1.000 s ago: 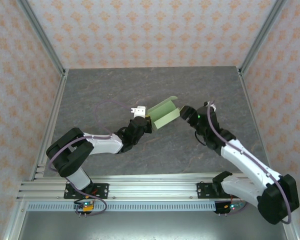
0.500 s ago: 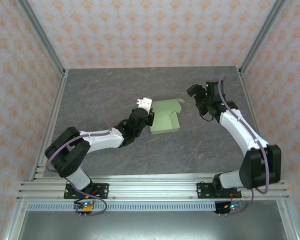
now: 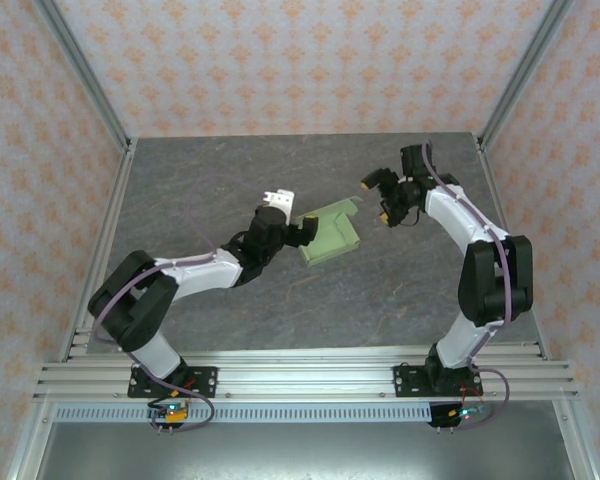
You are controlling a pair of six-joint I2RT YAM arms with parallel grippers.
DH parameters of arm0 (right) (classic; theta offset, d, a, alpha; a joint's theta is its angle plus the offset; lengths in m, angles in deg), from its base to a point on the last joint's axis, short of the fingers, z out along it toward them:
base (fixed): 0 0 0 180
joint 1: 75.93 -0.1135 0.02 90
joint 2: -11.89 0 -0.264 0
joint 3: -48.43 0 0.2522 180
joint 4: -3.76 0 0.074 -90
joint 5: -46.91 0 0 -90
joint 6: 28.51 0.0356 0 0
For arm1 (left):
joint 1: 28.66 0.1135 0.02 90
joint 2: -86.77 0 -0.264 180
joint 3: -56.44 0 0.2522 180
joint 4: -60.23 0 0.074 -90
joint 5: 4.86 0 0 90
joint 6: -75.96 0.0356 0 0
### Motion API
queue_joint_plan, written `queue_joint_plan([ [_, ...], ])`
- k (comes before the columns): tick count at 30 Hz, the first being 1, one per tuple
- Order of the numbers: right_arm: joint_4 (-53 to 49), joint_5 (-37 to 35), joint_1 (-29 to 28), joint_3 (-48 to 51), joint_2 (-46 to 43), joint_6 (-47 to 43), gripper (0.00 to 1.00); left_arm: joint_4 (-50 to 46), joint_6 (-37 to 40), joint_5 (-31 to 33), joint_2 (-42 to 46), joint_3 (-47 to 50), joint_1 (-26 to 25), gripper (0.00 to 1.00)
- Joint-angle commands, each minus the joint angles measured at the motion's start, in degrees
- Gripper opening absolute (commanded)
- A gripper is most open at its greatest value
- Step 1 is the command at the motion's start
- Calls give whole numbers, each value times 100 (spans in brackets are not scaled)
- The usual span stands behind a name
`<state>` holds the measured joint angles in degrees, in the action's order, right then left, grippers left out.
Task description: Fold the paper box
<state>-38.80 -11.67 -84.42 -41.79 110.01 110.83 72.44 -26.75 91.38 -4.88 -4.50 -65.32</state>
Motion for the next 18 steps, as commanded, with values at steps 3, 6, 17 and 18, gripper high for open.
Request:
queue_joint_plan([
  [3, -780, 165, 128, -946, 614, -501, 89, -592, -1407, 623, 1351, 348, 273, 100],
  [6, -984, 527, 128, -1420, 1049, -603, 90, -1653, -2832, 850, 1556, 124, 451, 100],
  [17, -1279, 1103, -155, -2033, 1656, -785, 85, -1987, -5254, -569, 386, -748, 574, 94],
  [18, -1281, 1120, -192, -1998, 1641, -778, 85, -1926, -5390, -675, 256, -804, 575, 93],
])
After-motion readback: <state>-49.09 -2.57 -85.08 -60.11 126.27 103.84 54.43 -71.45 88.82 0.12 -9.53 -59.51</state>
